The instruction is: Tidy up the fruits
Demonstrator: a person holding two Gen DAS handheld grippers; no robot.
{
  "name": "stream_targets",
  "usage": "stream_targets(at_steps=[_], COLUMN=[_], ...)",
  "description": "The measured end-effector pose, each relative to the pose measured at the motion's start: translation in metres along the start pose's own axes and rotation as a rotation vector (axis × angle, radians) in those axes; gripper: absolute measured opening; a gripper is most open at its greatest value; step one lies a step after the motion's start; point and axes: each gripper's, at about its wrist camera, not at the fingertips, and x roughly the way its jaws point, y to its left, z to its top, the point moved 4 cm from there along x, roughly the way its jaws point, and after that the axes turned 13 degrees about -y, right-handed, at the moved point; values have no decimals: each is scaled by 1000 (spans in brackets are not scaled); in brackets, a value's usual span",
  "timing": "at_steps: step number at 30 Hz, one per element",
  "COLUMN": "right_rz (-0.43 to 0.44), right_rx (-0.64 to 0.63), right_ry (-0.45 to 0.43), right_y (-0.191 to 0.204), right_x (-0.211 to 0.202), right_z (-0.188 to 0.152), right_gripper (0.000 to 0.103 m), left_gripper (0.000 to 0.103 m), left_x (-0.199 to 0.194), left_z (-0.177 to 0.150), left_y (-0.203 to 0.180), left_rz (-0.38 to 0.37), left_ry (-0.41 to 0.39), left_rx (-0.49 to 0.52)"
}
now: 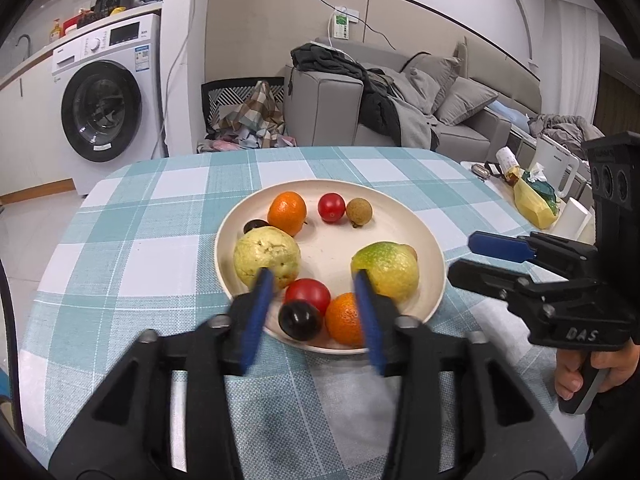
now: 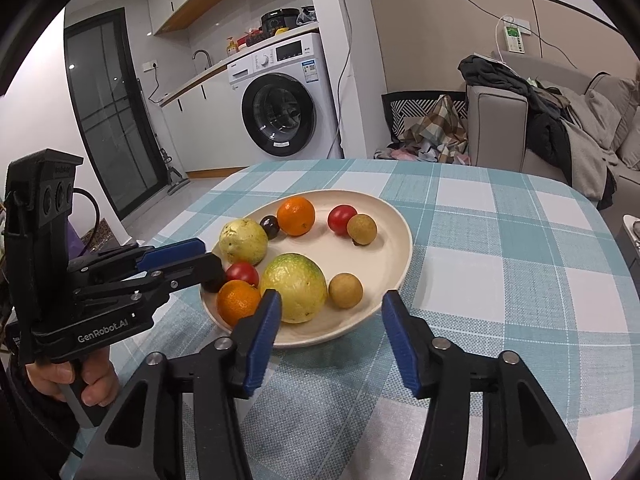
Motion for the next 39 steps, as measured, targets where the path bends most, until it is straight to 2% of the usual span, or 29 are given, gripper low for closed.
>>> stream_targets(at_steps=[2, 3, 4, 5, 9, 11, 12, 14, 21, 30, 39], right_rz=[3, 6, 7, 4, 9, 14, 15, 13, 6, -7, -6], right_rx=[-1, -1, -3, -4, -5, 1, 0, -7, -29, -31, -45], right_ry=[-10, -18, -24, -33, -60, -72, -77, -92, -129, -176, -187], right_y=[1, 2, 2, 3, 3, 3, 4, 5, 10, 10, 12], right_x=[-2, -3, -4, -6, -11, -12, -13, -15, -21, -32, -33], right_z=[0, 1, 1, 2, 5, 6, 6, 7, 8, 8, 9], right_gripper=[74, 76, 83, 89, 98, 101, 102, 103, 103, 103, 103], left_gripper=[66, 76, 82, 83, 87, 94, 103, 102, 102, 102, 102], left_x=[-5, -8, -11, -15, -25, -29, -31, -37, -52, -57, -58], left_z=[1, 2, 3, 4, 7, 7, 7, 8, 6, 3, 1], left_y=[1, 2, 2, 3, 4, 6, 7, 8, 9, 8, 8], left_rz=[13, 23, 29, 36, 51, 68, 75, 85, 86, 77, 78], left_ry=[-22, -35, -52, -72, -94, -103, -109, -136, -150, -153, -154], left_rx=[-4, -4, -2, 1, 3, -2, -4, -4, -2, -7, -5])
